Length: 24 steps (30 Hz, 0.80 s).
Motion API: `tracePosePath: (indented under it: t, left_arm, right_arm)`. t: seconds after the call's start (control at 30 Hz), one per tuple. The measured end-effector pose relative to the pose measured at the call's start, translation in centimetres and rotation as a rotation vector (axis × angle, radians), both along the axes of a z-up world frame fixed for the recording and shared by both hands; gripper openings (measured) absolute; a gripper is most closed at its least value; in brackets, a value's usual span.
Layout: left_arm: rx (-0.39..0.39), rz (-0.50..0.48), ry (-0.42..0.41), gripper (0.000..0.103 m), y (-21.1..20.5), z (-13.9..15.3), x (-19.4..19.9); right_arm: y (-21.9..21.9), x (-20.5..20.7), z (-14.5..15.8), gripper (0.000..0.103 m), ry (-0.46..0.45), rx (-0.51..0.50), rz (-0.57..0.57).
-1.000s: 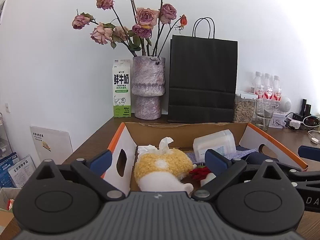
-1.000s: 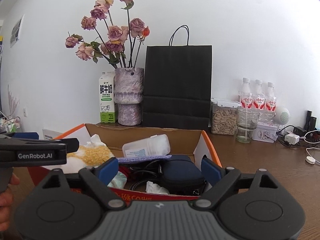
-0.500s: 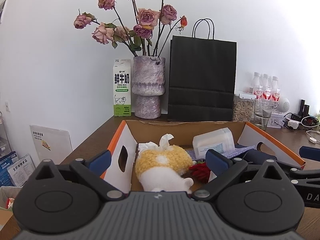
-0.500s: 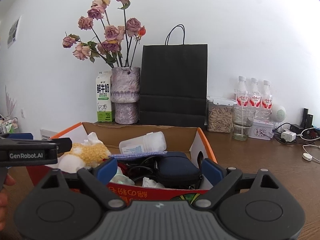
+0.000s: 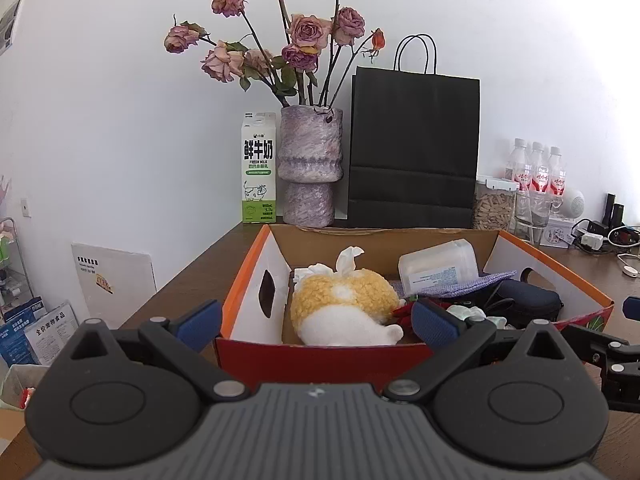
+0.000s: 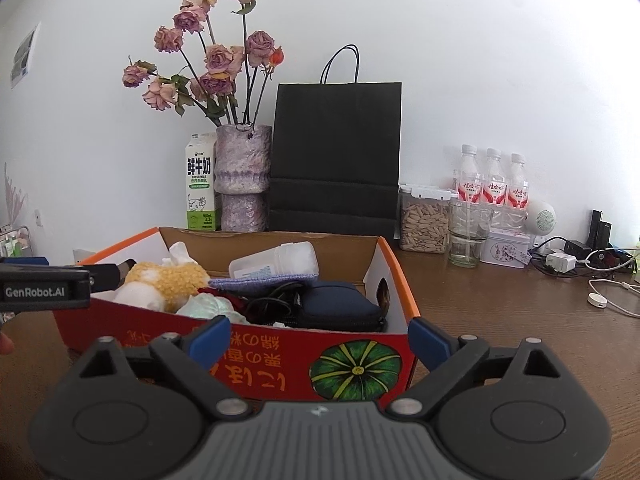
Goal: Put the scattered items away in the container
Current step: 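Withdraw both grippers from the box back over the table, then grasp the black USB cable with the right gripper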
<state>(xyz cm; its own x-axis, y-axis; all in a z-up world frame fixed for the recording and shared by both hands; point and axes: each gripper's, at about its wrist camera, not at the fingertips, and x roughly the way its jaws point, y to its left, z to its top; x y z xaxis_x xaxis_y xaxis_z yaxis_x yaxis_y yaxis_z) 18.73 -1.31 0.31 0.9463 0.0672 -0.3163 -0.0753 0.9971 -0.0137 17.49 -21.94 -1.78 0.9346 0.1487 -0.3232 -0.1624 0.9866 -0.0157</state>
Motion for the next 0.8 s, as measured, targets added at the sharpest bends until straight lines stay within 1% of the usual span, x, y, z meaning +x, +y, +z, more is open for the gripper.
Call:
tracePosePath:
  t: [0.13,0.3,0.5,0.7,0.8]
  left_arm:
    - [0.014,0.006,0.005,0.103,0.1,-0.6,-0.9]
    - [0.009,0.023,0.047,0.103,0.6,-1.4,-2.1]
    - [-0.02,0.02,0.092,0.103,1.6,-1.9,-3.6]
    - [0.015,0.002,0.158,0.103,1.8,-2.3,-4.4]
    - [0.021,-0.003,0.209,0.103,2.3,-2.7,-4.7]
  right_arm:
    - [-0.2,-0.8,-0.3,0.099,0.003,-0.001,-0.002]
    - [-0.4,-1.8,-0.8,0.1,0.018,0.001,0.008]
    - [-0.7,-2.9,-1.1,0.103,0.067,0.027,0.041]
    - [-0.4,-3.5,-1.3,0.103,0.137,0.032,0.082]
    - [0.1,-3.7,-1.5,0.103,0.172,0.03,0.109]
